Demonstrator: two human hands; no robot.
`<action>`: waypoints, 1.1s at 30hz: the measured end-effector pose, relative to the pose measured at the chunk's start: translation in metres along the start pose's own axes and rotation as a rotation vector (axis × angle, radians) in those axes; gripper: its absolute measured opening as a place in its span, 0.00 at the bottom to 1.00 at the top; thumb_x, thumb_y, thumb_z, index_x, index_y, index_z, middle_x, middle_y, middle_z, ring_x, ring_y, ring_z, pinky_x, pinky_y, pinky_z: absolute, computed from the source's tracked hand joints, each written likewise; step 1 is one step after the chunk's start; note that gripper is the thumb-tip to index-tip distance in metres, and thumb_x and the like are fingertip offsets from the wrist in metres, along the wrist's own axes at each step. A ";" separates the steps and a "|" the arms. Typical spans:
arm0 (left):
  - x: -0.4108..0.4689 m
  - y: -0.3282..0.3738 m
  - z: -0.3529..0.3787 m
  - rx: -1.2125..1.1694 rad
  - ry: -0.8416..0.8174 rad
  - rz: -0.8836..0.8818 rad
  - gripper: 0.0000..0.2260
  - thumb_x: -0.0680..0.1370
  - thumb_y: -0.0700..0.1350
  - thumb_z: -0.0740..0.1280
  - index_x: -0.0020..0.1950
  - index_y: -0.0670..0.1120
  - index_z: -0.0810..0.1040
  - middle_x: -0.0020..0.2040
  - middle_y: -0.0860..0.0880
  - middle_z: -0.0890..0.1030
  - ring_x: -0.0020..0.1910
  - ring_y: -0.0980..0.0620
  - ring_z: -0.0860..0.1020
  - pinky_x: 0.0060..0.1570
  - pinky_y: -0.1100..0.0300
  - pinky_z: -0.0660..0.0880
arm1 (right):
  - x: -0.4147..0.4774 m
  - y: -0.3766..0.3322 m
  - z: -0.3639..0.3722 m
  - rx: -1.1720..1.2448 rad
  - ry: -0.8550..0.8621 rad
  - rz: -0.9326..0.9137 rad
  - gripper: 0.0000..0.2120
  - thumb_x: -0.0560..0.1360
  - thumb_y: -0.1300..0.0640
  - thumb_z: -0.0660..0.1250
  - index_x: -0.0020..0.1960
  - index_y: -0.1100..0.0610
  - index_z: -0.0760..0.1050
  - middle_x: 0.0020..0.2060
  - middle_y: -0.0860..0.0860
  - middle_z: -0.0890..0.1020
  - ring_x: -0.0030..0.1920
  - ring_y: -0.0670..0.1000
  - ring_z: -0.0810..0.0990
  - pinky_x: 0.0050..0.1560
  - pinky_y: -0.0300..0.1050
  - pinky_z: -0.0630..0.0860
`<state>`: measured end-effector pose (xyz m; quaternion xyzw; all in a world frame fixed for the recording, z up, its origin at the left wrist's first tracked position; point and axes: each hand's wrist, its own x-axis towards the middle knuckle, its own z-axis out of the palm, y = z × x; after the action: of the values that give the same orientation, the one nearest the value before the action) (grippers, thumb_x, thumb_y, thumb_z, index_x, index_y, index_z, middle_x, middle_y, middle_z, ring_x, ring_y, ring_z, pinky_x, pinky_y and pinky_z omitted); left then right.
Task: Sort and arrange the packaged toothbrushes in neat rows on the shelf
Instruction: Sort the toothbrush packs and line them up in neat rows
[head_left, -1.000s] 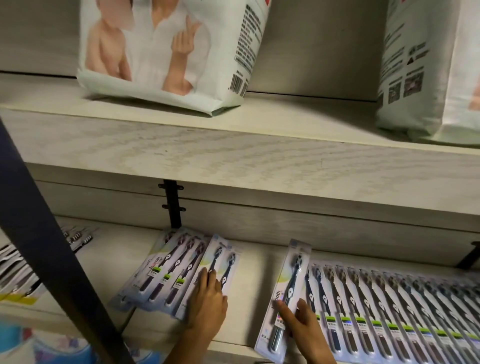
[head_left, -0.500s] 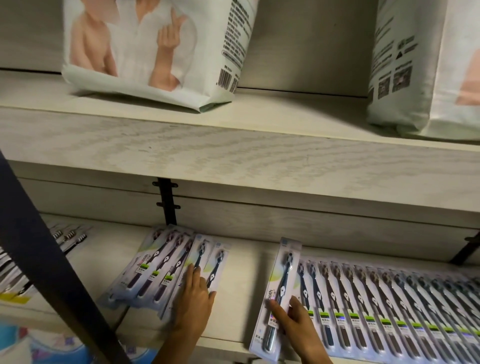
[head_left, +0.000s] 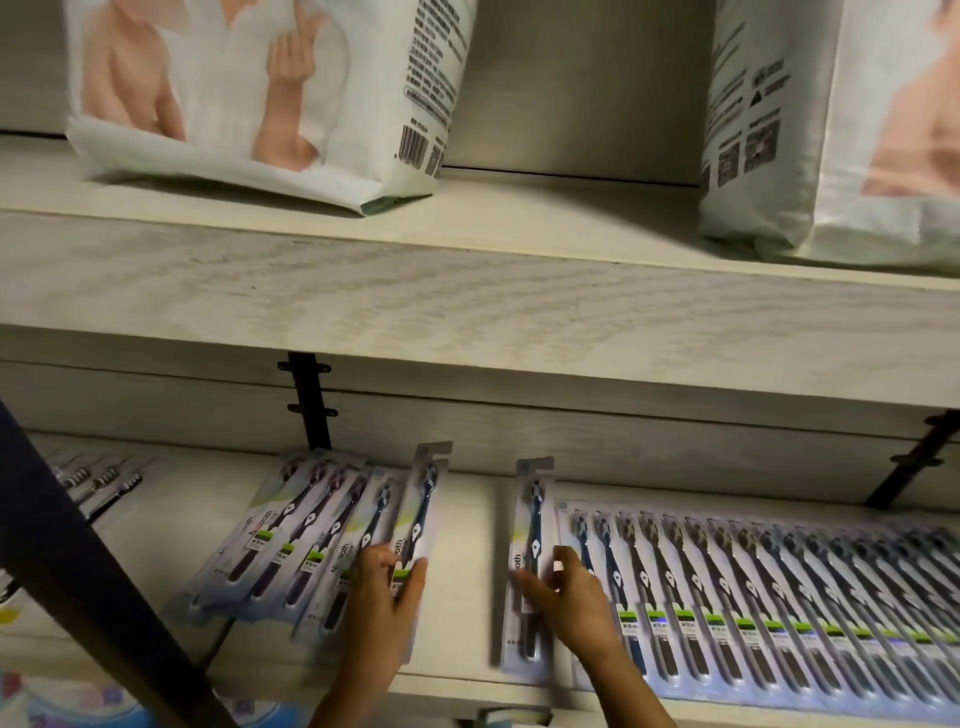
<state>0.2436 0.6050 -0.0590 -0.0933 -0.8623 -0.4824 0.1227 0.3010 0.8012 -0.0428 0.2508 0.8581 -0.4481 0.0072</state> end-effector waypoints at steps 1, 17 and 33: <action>0.000 -0.001 0.000 -0.021 0.002 0.013 0.12 0.72 0.39 0.71 0.46 0.43 0.68 0.37 0.51 0.72 0.35 0.58 0.73 0.33 0.73 0.71 | 0.005 0.001 0.001 -0.091 0.030 0.006 0.14 0.74 0.44 0.66 0.50 0.52 0.68 0.43 0.51 0.81 0.43 0.51 0.82 0.48 0.49 0.80; 0.003 -0.023 0.004 -0.004 -0.084 0.216 0.15 0.67 0.46 0.76 0.42 0.40 0.73 0.41 0.48 0.74 0.36 0.53 0.75 0.37 0.72 0.68 | -0.003 0.014 0.022 -0.568 0.277 0.160 0.17 0.80 0.55 0.56 0.68 0.58 0.64 0.69 0.56 0.62 0.57 0.52 0.78 0.56 0.43 0.77; -0.012 -0.005 0.021 -0.222 -0.186 -0.060 0.22 0.66 0.36 0.76 0.50 0.44 0.66 0.46 0.41 0.73 0.41 0.45 0.74 0.36 0.73 0.69 | -0.006 0.021 0.002 -0.582 0.288 0.136 0.14 0.80 0.55 0.59 0.65 0.54 0.69 0.66 0.54 0.65 0.55 0.51 0.78 0.55 0.44 0.78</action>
<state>0.2514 0.6204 -0.0771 -0.1246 -0.8135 -0.5677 0.0169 0.3154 0.8067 -0.0587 0.3556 0.9236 -0.1428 -0.0131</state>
